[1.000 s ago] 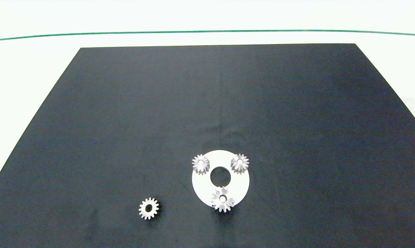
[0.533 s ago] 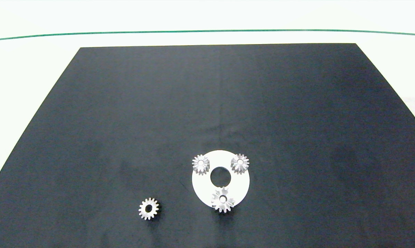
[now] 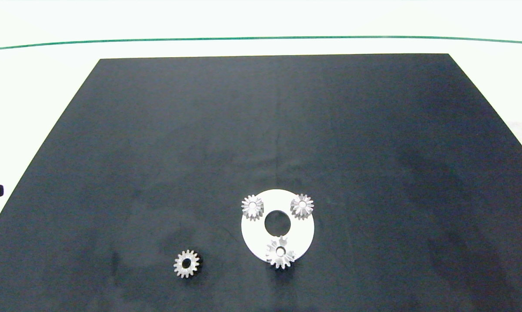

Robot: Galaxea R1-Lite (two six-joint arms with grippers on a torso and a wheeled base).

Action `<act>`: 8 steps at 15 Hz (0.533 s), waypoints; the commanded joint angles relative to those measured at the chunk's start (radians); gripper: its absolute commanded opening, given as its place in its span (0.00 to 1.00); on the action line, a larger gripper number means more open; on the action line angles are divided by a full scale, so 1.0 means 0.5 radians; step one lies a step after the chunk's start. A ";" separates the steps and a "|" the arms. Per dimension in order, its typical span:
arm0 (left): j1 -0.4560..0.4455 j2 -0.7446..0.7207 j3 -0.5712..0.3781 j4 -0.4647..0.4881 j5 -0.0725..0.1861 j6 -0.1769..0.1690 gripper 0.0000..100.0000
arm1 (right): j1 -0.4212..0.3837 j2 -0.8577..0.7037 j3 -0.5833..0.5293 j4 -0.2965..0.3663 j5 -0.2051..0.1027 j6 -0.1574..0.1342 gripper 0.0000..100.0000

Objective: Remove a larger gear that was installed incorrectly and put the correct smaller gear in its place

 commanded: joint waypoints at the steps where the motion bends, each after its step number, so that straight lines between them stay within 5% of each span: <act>1: -0.003 0.063 0.024 0.015 0.005 0.091 1.00 | 0.021 0.168 0.005 0.012 -0.014 -0.003 1.00; 8: -0.135 0.324 0.024 0.054 0.008 0.082 1.00 | 0.122 0.236 0.094 0.009 -0.032 -0.024 1.00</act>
